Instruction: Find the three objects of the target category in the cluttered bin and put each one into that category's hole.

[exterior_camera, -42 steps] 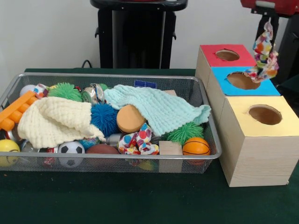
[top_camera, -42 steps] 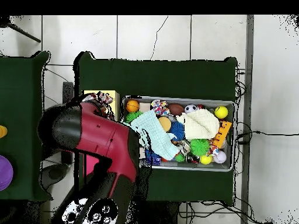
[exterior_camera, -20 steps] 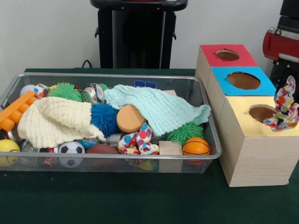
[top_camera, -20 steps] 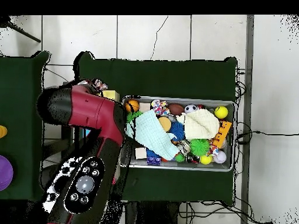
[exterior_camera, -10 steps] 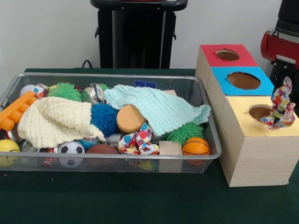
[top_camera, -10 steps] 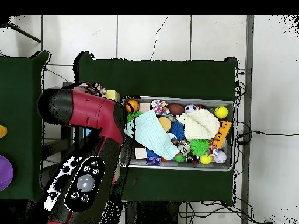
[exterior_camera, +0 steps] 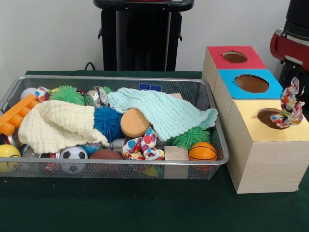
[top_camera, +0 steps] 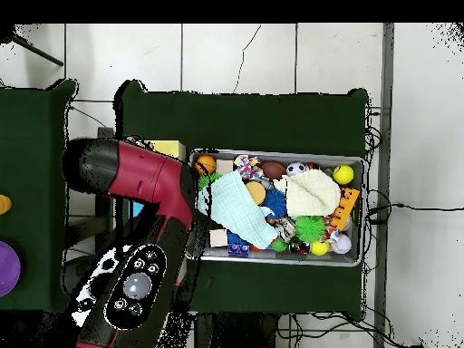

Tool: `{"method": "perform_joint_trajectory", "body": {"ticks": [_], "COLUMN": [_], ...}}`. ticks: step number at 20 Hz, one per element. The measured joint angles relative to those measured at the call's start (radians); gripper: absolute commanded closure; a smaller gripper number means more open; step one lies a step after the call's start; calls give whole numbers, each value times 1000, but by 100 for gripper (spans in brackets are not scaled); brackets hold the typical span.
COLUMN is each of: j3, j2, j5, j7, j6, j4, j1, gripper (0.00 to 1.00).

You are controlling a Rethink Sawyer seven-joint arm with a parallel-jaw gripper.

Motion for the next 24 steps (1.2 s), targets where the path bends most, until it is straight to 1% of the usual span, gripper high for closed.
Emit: {"method": "perform_joint_trajectory", "body": {"ticks": [5, 9, 15, 24], "j3": [0, 1, 0, -13], "j2": [7, 16, 35, 43], "j5": [19, 20, 20, 19], "j7": [0, 0, 1, 1], "j6": [0, 0, 0, 0], "j4": [19, 28, 30, 30], "j1": [7, 17, 36, 39], "gripper": [100, 100, 100, 100]}}
